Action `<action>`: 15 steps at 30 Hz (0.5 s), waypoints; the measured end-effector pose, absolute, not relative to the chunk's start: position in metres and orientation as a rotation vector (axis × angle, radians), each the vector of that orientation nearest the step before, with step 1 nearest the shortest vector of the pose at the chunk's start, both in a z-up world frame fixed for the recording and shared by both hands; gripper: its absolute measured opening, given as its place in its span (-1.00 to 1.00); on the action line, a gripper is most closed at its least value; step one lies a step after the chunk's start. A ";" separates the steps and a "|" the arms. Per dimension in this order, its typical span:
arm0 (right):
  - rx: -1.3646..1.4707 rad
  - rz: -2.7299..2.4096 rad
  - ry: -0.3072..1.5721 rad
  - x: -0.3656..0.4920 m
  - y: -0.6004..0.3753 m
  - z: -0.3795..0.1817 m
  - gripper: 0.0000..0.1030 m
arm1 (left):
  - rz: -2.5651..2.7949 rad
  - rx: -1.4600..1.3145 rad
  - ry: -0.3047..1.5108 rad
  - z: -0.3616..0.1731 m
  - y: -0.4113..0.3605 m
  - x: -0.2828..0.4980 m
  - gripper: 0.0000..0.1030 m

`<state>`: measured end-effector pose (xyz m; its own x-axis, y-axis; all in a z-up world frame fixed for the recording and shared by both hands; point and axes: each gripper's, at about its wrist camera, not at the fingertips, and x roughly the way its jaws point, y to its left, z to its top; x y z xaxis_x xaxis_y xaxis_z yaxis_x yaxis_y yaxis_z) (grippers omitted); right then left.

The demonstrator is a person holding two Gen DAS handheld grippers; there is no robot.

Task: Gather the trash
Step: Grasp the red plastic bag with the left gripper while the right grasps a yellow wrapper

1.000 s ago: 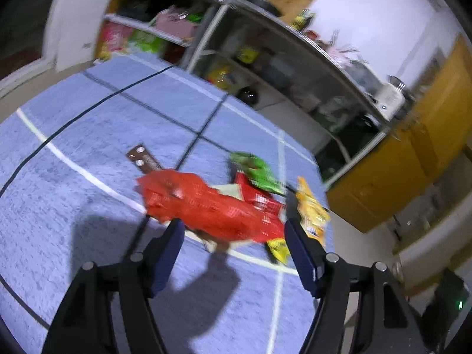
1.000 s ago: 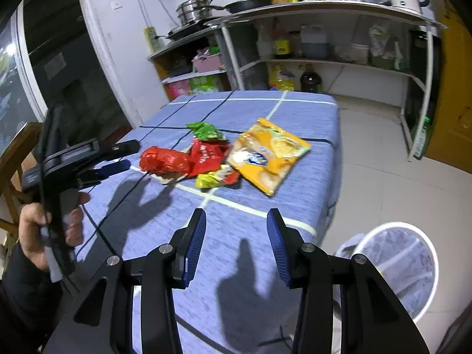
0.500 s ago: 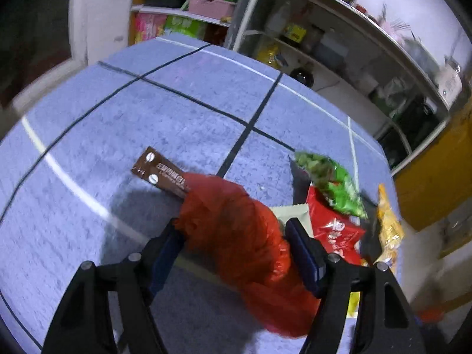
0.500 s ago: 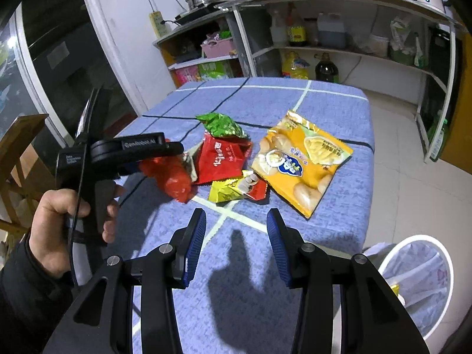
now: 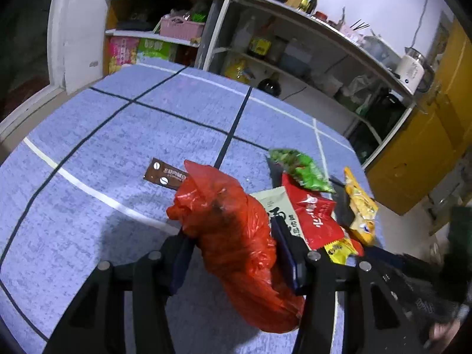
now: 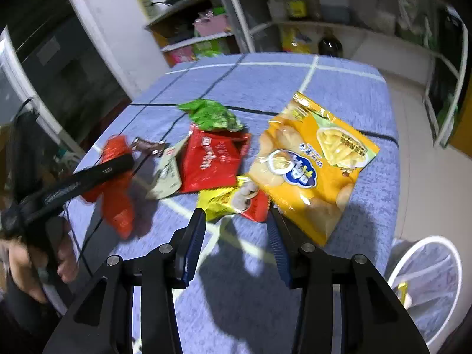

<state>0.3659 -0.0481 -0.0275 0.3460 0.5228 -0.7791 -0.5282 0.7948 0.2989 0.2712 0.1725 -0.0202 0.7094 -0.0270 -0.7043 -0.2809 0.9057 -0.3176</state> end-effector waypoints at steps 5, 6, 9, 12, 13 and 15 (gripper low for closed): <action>0.039 0.630 1.057 0.386 -0.043 -0.033 -0.12 | 0.108 -0.438 0.769 -0.015 0.175 0.266 0.05; 0.062 0.618 1.067 0.389 -0.043 -0.033 -0.12 | 0.104 -0.444 0.768 -0.014 0.176 0.265 0.05; 0.119 0.611 1.066 0.395 -0.041 -0.031 -0.07 | 0.096 -0.455 0.767 -0.013 0.178 0.263 0.05; 0.094 0.592 1.109 0.403 -0.029 -0.038 -0.03 | 0.093 -0.460 0.764 -0.012 0.179 0.261 0.05; 0.089 0.591 1.116 0.403 -0.027 -0.040 -0.01 | 0.093 -0.460 0.763 -0.011 0.180 0.260 0.05; 0.041 0.591 1.106 0.400 -0.018 -0.038 -0.01 | 0.094 -0.462 0.763 -0.012 0.181 0.259 0.05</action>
